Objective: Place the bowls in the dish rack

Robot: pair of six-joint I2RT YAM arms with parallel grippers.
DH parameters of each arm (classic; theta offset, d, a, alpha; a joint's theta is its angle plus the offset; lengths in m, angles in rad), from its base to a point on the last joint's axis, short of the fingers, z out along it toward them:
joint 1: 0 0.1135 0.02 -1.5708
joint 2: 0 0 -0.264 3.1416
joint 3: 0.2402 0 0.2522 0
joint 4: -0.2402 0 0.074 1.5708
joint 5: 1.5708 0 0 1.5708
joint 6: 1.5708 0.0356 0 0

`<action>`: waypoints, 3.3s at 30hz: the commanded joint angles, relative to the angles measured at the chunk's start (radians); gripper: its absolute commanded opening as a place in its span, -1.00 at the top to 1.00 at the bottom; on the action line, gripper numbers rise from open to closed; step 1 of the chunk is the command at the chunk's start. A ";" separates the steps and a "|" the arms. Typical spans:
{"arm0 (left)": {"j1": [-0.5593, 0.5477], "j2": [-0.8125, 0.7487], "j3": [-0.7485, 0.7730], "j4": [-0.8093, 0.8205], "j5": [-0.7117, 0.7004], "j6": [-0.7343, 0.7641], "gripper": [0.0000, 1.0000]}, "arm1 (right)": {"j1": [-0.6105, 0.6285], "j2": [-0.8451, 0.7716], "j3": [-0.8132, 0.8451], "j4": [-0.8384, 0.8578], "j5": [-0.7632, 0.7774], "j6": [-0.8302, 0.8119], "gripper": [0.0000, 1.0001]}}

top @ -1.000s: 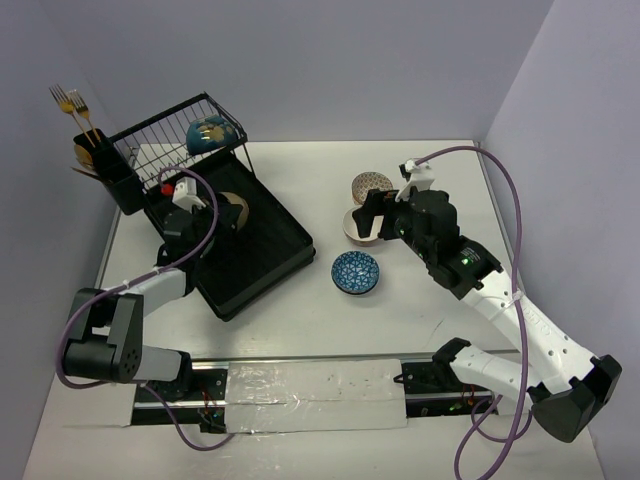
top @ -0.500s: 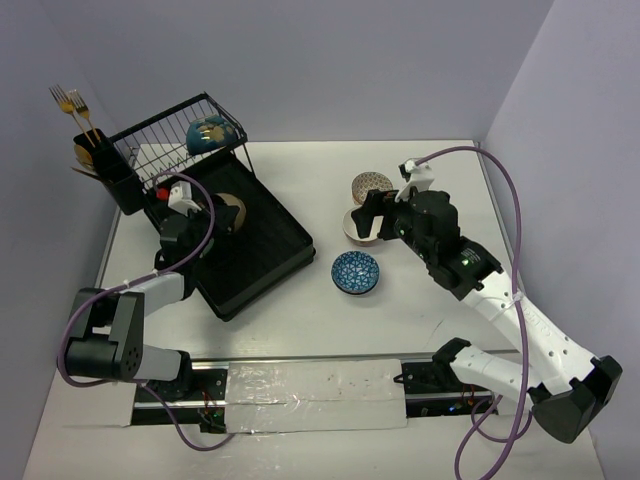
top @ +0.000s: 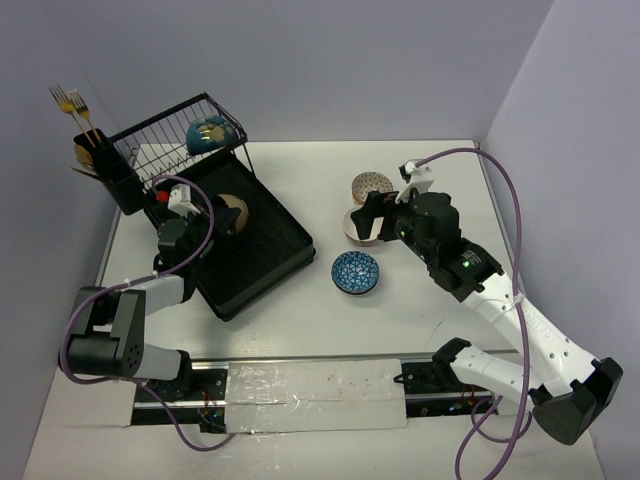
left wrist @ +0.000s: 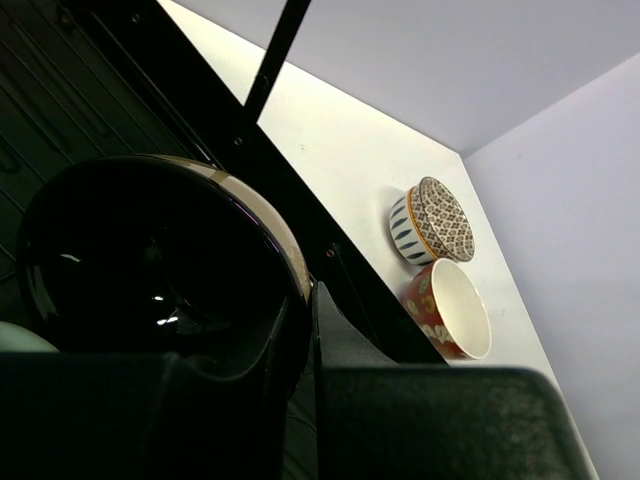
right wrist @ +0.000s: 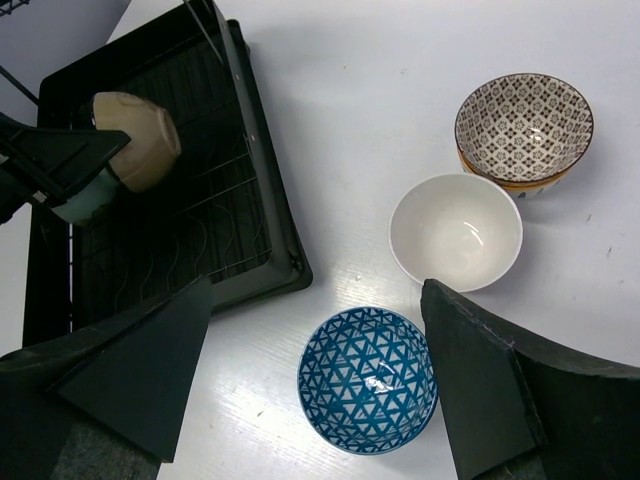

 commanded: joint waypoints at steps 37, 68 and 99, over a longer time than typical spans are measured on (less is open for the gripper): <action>0.054 0.048 -0.097 0.249 0.078 -0.055 0.99 | -0.004 -0.042 -0.020 0.078 -0.064 -0.022 -0.83; 0.090 0.106 -0.126 0.343 0.095 -0.130 1.00 | -0.006 -0.063 -0.035 0.098 -0.099 -0.031 -0.82; 0.095 -0.006 -0.159 0.099 -0.130 -0.124 0.80 | -0.003 -0.086 -0.052 0.127 -0.142 -0.038 -0.81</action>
